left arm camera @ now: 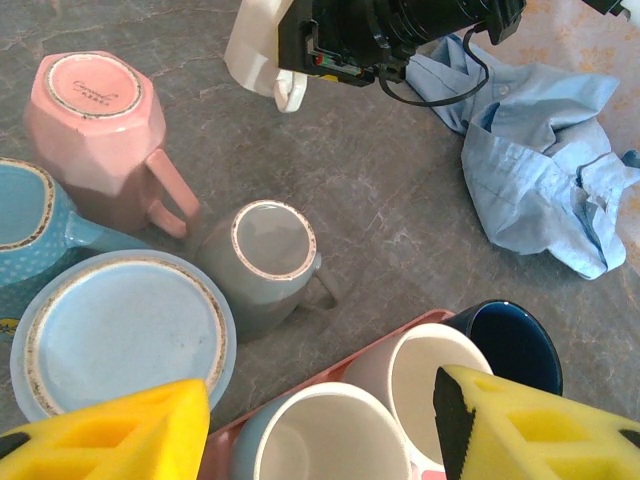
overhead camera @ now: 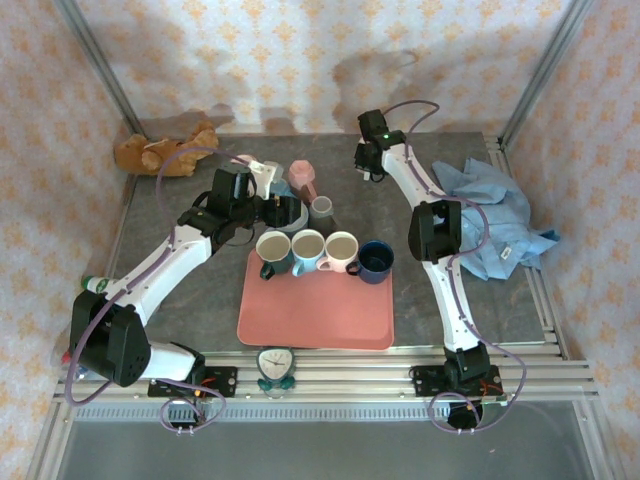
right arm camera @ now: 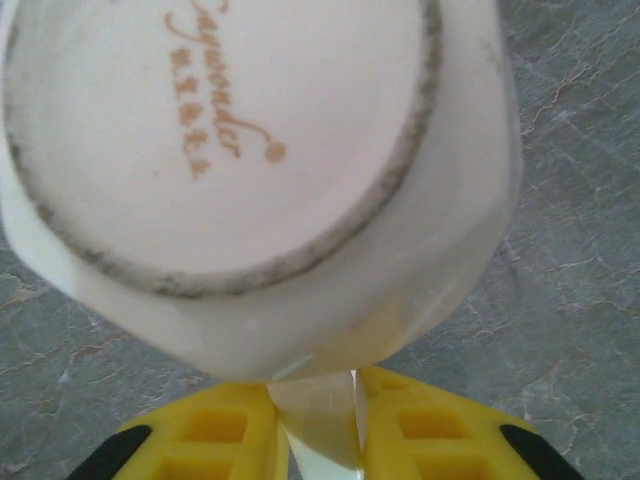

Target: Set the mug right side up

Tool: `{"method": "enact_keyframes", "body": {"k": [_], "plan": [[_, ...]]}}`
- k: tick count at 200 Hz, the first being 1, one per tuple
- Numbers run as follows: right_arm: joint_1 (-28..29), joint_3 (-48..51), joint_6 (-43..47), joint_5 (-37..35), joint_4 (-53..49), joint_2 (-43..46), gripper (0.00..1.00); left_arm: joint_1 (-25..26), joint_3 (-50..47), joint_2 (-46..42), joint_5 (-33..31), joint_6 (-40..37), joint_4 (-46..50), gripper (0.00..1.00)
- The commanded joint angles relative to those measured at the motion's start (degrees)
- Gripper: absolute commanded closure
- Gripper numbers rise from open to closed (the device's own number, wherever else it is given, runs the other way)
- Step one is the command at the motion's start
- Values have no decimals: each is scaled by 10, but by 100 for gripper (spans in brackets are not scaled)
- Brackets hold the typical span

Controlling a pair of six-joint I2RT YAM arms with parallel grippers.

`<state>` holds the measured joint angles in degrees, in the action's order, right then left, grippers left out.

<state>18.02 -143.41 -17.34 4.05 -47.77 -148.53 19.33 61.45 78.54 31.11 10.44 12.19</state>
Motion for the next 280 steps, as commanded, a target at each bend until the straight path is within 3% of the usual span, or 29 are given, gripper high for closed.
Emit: {"method": "enact_keyframes", "body": {"k": [1, 53, 133, 169, 280], "plan": [[0, -24, 26, -40, -22, -13, 80, -6, -4, -1, 8, 0, -16, 38], [1, 3, 35, -21, -65, 16, 85, -6, -9, 0, 11, 5, -23, 38], [2, 227, 40, -37, -63, 154, 80, -7, -13, -9, 12, 9, -28, 39], [1, 310, 44, -49, -39, 202, 63, -6, -18, -11, 13, 15, -36, 39], [3, 321, 79, -56, 14, 213, 63, -7, -24, -4, 15, 20, -44, 39]]}}
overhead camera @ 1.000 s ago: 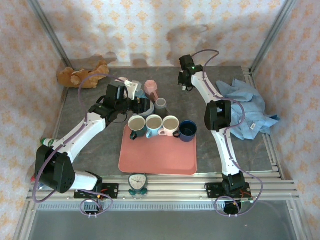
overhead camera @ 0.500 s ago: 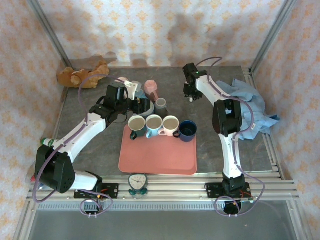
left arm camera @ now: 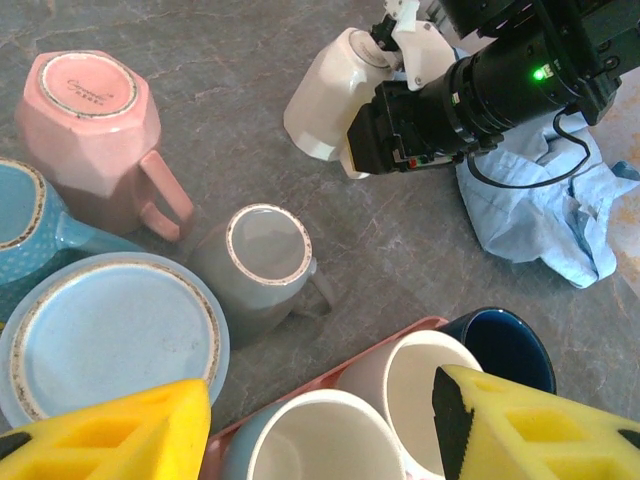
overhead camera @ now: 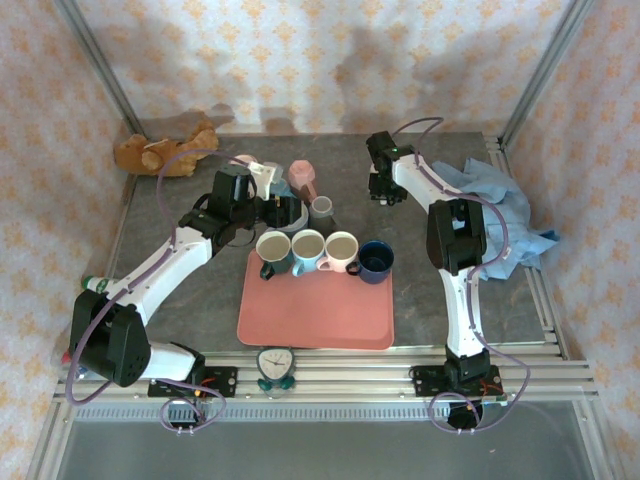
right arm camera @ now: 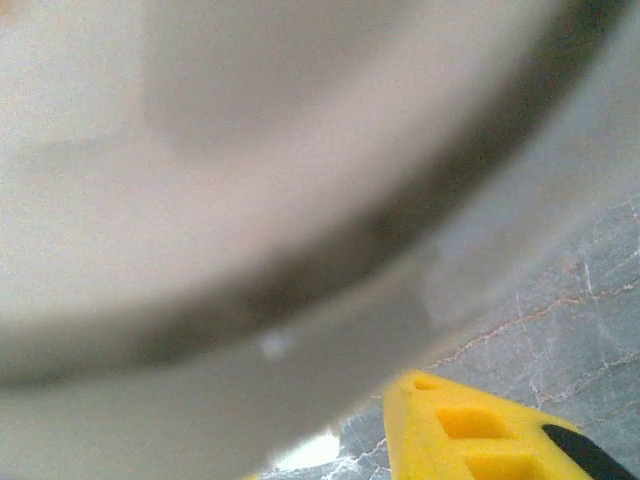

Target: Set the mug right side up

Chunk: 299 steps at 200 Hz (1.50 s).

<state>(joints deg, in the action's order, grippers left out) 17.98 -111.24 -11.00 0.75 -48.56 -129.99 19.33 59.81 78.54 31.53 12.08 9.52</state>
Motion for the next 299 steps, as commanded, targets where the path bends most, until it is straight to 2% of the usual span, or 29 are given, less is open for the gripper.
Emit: {"method": "enact_keyframes", "body": {"k": [1, 139, 164, 202, 225, 254, 299], "plan": [[3, -1, 15, -24, 23, 27, 63, -7, -7, -5, 11, 4, -17, 39], [-2, 1, 42, -39, 51, 29, 74, -7, -9, 5, 11, 6, -21, 40], [-4, 1, 46, -34, 52, 31, 78, -7, -9, 6, 11, 6, -21, 41], [-5, 10, 51, -23, 56, 43, 89, -6, -10, 7, 11, 7, -22, 41], [-5, 44, 47, -16, 81, 81, 100, -6, -10, 6, 11, 11, -22, 41], [-5, 108, 37, 13, 138, 153, 100, -6, -13, 0, 13, 37, -36, 41], [-5, 172, 9, 61, 189, 248, 100, -6, -60, -25, 5, 150, -123, 41]]}}
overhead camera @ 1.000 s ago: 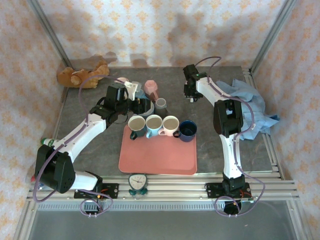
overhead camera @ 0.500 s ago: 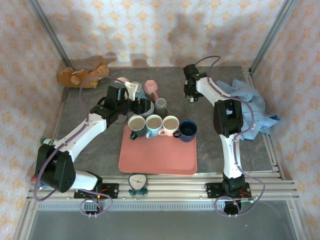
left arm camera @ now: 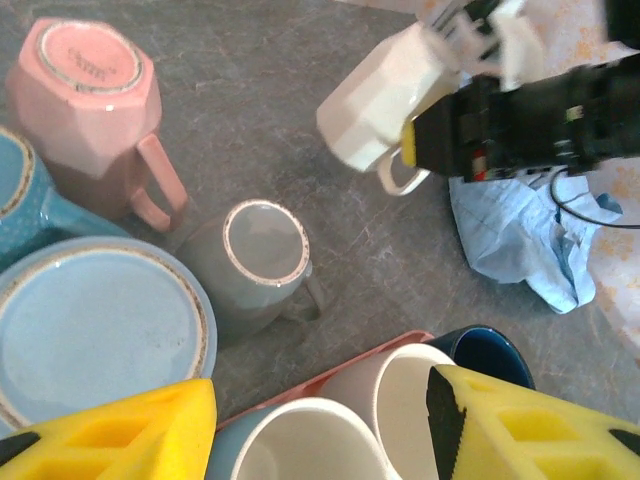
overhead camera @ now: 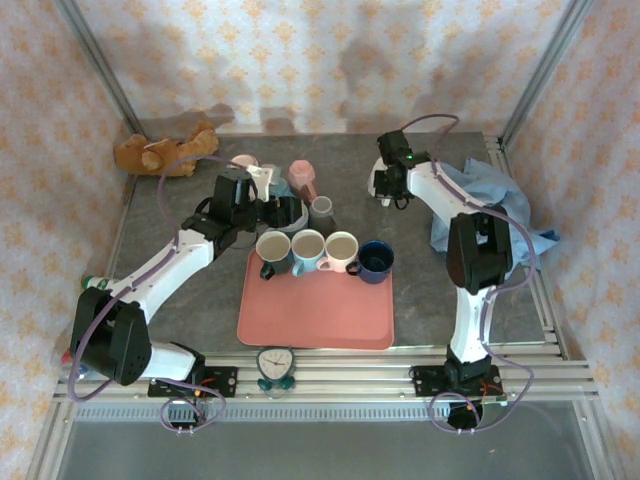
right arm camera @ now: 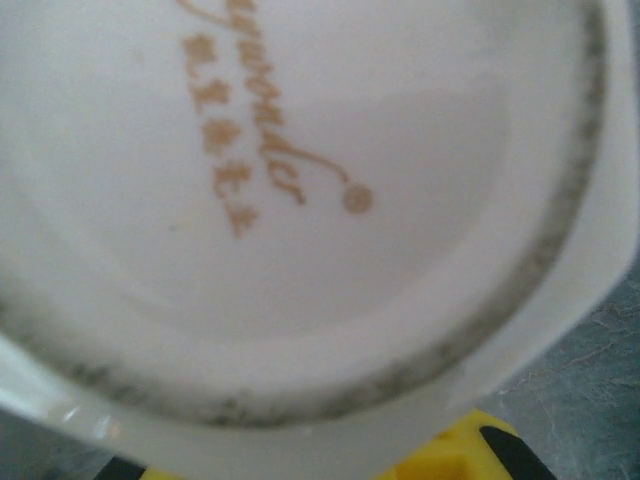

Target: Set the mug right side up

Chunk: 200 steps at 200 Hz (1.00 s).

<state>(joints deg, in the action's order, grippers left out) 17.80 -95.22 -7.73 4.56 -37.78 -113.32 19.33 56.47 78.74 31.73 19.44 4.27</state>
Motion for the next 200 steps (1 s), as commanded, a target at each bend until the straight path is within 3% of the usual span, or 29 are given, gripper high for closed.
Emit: {"method": "enact_keyframes", "body": {"k": [1, 81, 147, 200], "plan": [[-4, 13, -25, 24, 82, 83, 100, -7, -27, -28, 2, 79, -72, 42], [-3, 85, -104, 182, 198, 229, 100, -5, -70, -76, -20, 246, -168, 40], [3, 165, -186, 276, 348, 330, 100, 10, -128, -83, -43, 465, -360, 37], [21, 241, -298, 308, 500, 370, 100, 39, -116, -75, -56, 521, -455, 39]]}}
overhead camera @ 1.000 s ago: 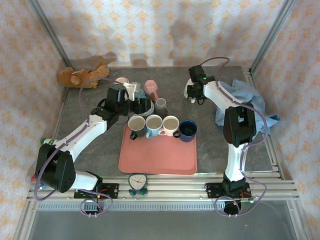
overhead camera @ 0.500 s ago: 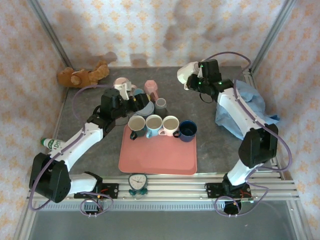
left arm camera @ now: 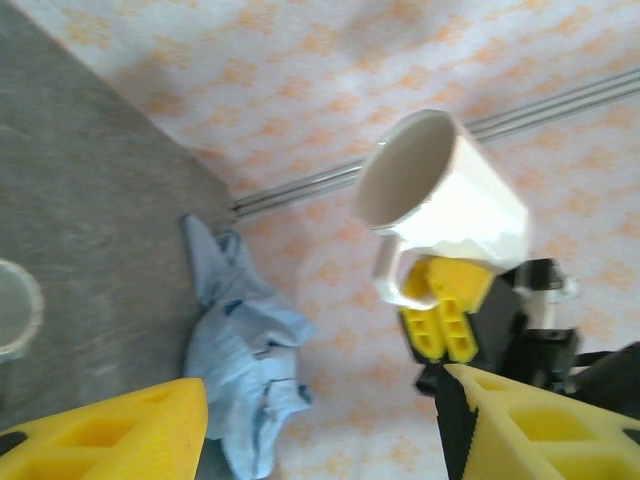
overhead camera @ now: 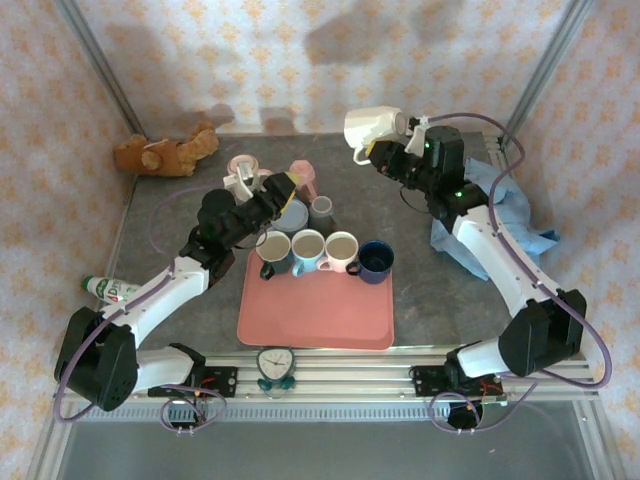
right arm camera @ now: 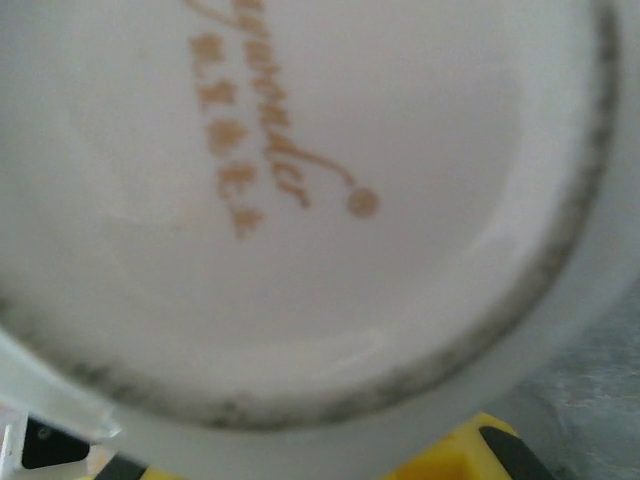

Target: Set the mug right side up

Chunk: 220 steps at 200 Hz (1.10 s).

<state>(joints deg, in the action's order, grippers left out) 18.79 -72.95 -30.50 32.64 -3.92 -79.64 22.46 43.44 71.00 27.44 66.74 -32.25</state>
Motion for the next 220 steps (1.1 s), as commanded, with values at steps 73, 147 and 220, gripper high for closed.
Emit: {"method": "enact_keyframes", "body": {"k": [73, 147, 220], "plan": [[70, 69, -168, -15, 301, 37, 100, 65, 49, 22, -44, 84, -99, 47], [84, 89, -211, -25, 353, 43, 100, 91, 43, 26, -79, 119, -137, 57], [96, 103, -229, -24, 365, 59, 100, 98, 51, 34, -86, 116, -149, 45]]}}
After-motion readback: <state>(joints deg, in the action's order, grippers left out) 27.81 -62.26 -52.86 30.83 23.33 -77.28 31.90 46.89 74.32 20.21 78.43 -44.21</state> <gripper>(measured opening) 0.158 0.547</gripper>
